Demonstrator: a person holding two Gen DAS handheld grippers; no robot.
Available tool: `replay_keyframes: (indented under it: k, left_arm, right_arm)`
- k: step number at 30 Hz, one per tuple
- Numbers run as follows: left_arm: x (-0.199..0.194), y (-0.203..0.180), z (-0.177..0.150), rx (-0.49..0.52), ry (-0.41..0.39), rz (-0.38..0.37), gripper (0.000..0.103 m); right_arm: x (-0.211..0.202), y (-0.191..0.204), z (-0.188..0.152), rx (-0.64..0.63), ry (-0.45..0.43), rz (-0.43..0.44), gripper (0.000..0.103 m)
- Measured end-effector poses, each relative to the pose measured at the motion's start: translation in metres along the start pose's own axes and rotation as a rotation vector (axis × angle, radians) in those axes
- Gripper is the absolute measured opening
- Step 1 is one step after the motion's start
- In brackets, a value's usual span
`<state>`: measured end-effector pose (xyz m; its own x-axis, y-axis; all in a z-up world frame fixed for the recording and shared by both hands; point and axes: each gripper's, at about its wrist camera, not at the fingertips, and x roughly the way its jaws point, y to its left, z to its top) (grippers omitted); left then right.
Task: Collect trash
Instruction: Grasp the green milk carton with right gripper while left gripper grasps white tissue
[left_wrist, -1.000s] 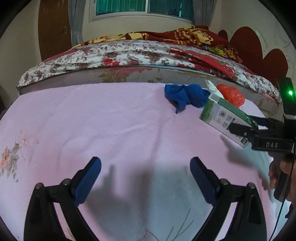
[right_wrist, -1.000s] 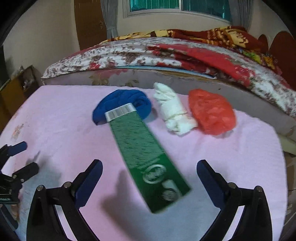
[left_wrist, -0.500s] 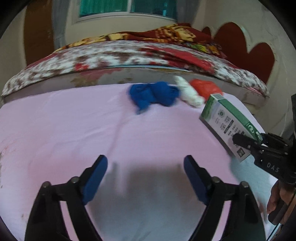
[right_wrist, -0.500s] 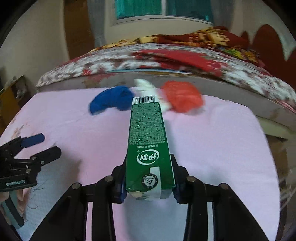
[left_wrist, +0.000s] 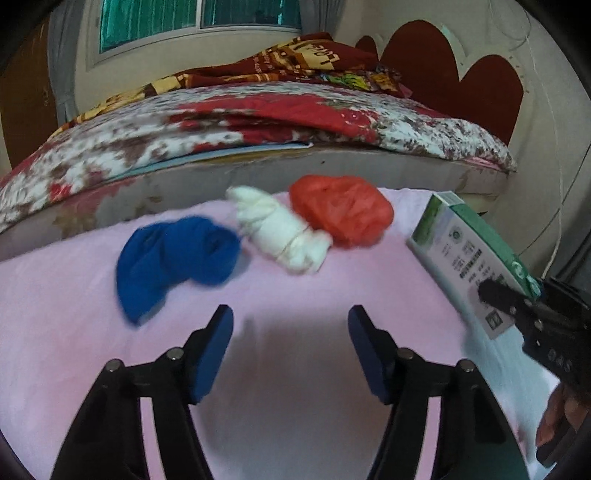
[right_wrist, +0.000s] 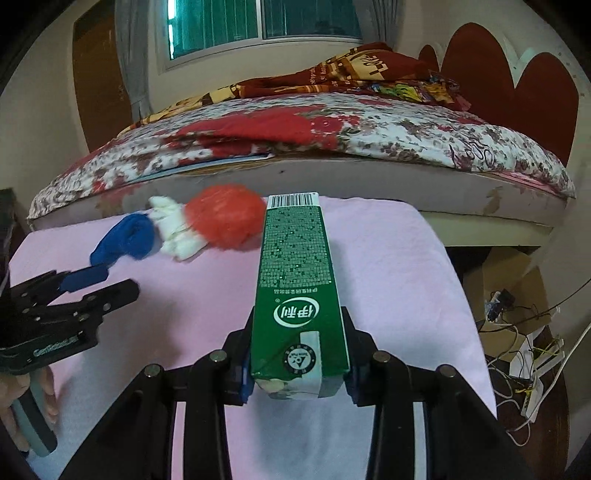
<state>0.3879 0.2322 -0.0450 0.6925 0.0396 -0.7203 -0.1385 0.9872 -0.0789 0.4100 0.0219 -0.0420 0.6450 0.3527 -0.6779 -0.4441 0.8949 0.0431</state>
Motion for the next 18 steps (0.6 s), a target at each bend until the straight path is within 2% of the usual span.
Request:
replay_keyframes:
  k: [2, 7, 13, 18]
  left_arm:
    - [0.010, -0.002, 0.011, -0.019, 0.007, -0.016, 0.064]
    - [0.043, -0.001, 0.037, -0.071, 0.055, 0.001, 0.063]
    - [0.057, 0.005, 0.047, -0.101, 0.066, -0.003, 0.062]
    - [0.060, 0.010, 0.041, -0.097, 0.075, -0.019, 0.038]
  right_arm:
    - [0.006, -0.006, 0.005, 0.001, 0.001, -0.004, 0.040]
    - [0.023, -0.022, 0.020, 0.048, 0.009, 0.010, 0.040]
    - [0.034, -0.025, 0.025, 0.054, 0.016, 0.032, 0.040]
    - [0.038, -0.028, 0.020, 0.077, 0.022, 0.043, 0.040]
